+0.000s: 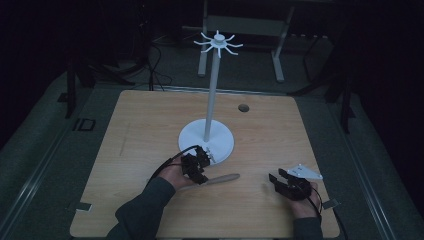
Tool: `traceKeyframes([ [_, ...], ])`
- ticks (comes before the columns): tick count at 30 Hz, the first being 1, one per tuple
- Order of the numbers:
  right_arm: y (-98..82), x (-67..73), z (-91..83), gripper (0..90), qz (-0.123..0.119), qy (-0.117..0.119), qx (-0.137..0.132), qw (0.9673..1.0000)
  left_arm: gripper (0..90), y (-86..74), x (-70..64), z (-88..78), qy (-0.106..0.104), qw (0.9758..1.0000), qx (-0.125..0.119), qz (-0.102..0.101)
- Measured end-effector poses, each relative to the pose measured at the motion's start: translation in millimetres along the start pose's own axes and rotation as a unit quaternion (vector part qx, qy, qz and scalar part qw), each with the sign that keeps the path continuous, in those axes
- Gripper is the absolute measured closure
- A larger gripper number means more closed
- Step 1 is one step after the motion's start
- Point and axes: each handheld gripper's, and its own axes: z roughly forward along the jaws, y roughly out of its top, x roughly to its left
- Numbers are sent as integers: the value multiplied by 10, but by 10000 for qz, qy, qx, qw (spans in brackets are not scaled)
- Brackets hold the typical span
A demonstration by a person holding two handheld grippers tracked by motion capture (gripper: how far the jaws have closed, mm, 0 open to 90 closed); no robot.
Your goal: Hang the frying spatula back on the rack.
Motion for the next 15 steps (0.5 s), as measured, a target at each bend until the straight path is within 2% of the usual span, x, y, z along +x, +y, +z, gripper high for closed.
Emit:
traceKeyframes([
  [9,-5,-5,-5,510,1,8,-7,10000,627,69,-62,149,-84,9996,236,114],
  [15,-6,-6,-5,509,-1,4,0,10000,650,96,-85,181,-69,9992,346,189],
])
